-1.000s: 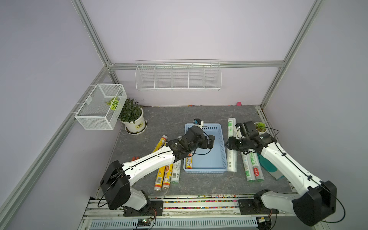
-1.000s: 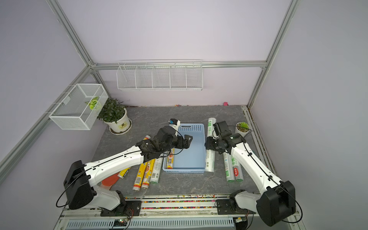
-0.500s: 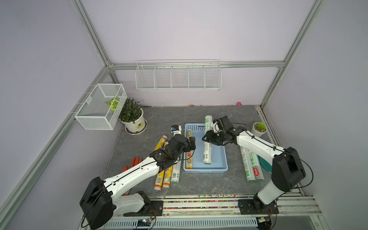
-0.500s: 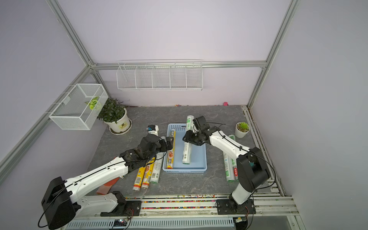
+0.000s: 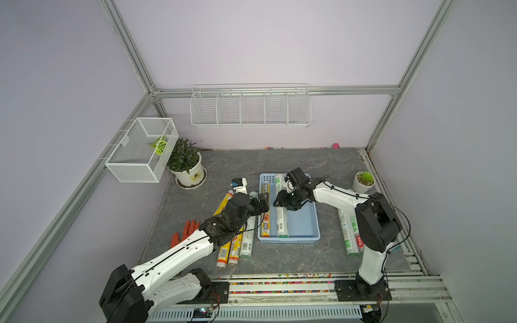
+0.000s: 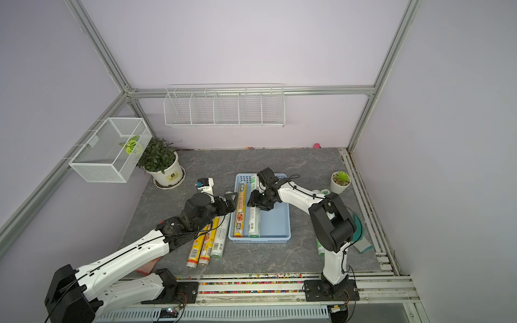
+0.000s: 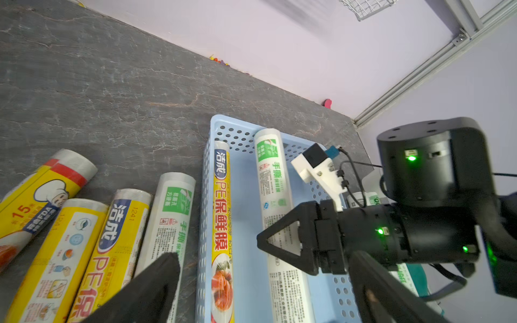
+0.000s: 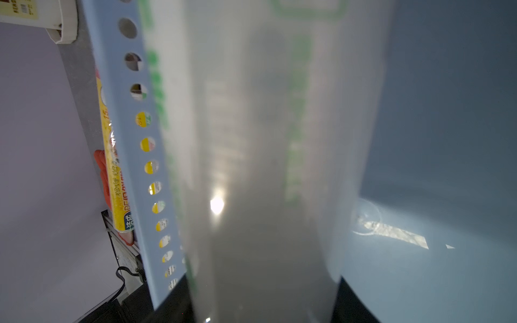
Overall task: Put the plastic wrap into the basket
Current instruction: Place the plastic wrap in the basket.
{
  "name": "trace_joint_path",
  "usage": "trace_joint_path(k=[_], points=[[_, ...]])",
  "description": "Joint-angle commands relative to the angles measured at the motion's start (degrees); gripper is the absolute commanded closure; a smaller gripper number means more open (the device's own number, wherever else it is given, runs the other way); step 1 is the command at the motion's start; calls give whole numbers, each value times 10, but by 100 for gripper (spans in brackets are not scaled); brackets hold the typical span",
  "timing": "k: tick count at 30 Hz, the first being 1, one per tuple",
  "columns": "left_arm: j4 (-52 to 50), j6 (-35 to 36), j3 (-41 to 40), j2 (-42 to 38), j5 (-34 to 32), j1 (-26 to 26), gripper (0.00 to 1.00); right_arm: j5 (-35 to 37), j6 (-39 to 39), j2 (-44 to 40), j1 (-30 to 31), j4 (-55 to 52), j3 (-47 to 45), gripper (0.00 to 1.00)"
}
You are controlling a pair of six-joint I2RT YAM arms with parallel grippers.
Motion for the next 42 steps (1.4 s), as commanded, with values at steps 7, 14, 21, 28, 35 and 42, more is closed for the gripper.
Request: trace_joint_path(k=[7,14,21,28,35,42], points=[[12,12,5,18,44,2,0,-21,14,41,2,25,24,55],[5,13,8,20,46,2,0,-13,32,31,2,45,2,44],[10,10,10,25,54,1,0,-9,34,17,0,49,-12,35],[11,9,16,31,63,2,0,-36,42,4,-4,73,-28,37],[8,11,25,35,82,1,0,-33,41,-33,-16,74,-50,37],[18,26,46,45,123,2,0,73,-10,-162,-35,34,-94,37]])
